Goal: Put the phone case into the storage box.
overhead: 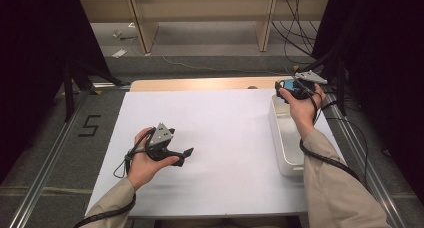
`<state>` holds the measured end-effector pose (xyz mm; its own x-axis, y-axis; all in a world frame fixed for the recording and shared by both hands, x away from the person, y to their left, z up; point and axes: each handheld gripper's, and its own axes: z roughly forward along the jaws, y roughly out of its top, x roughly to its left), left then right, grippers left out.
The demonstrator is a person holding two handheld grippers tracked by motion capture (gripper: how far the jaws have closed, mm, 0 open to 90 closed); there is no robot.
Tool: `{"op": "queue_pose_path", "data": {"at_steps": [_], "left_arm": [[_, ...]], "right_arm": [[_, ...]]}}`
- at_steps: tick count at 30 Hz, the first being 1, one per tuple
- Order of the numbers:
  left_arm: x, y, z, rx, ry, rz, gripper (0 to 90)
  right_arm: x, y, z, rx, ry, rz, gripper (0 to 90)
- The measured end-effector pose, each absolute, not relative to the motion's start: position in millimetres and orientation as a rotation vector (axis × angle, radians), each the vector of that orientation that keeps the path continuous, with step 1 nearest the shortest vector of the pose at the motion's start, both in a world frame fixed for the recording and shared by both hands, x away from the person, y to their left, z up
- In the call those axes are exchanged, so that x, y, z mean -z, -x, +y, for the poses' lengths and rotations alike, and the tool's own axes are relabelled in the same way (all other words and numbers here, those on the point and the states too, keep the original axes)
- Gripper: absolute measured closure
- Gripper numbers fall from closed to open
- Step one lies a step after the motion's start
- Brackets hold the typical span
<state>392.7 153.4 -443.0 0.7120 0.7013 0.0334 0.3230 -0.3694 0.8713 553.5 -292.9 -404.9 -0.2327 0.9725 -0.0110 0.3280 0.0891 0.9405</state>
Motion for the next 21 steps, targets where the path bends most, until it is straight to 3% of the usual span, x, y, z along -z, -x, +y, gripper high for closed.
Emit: {"op": "queue_pose_path", "data": {"at_steps": [21], "left_arm": [[442.7,-392.6,153.4,-0.505,-1.968,0.787,5.4]], "right_arm": [[414.5,-558.1,-290.1,-1.126,-1.312,1.693,17.8]]}}
